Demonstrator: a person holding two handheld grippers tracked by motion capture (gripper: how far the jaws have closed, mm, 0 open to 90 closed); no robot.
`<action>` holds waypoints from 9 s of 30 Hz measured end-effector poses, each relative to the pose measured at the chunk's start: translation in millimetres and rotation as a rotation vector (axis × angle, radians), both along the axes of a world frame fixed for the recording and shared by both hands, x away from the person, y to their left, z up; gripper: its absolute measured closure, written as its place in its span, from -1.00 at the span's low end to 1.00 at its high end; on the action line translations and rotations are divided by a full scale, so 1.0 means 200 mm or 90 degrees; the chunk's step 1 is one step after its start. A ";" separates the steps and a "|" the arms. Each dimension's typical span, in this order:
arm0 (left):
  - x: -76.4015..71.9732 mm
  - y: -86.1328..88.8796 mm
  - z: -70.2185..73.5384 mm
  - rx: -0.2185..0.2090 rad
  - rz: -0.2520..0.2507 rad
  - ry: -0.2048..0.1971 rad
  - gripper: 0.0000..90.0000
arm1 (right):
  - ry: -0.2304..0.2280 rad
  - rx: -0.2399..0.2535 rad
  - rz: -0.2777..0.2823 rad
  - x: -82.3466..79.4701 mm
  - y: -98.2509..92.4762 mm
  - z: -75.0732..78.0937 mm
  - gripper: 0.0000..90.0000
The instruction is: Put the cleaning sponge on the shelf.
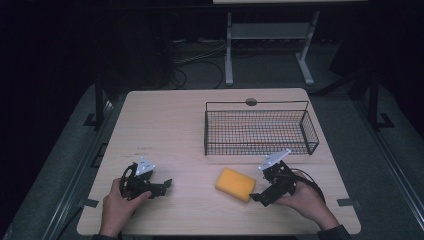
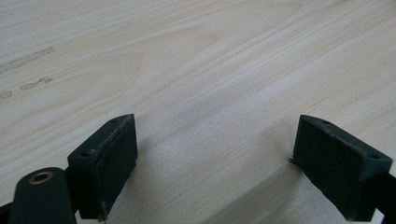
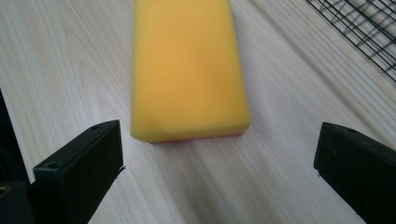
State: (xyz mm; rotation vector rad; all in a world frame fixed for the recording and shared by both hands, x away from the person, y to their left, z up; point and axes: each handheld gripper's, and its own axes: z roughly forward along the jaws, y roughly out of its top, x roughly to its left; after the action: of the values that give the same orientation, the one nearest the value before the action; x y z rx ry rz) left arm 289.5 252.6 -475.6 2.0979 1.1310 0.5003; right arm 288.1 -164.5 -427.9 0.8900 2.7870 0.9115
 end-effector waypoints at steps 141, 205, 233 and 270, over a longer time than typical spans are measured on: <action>0.00 0.00 0.00 0.000 0.003 0.001 -0.72 | -0.029 -0.054 0.102 0.23 0.32 0.33 -0.47; 0.00 0.00 0.00 0.001 0.004 0.000 -0.72 | -0.035 -0.072 0.070 0.68 0.41 0.46 -0.47; 0.00 0.00 0.00 0.001 0.004 0.000 -0.71 | -0.026 -0.082 0.039 0.91 0.45 0.35 -0.47; 0.00 0.00 0.00 0.002 0.004 0.001 -0.71 | 0.015 -0.127 0.035 1.04 0.52 0.12 -0.48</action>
State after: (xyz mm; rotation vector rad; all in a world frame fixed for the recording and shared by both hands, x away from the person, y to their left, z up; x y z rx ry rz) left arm 288.9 252.1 -475.4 2.0988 1.1395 0.5042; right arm 497.0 -60.3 -403.8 0.8022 2.8708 0.6195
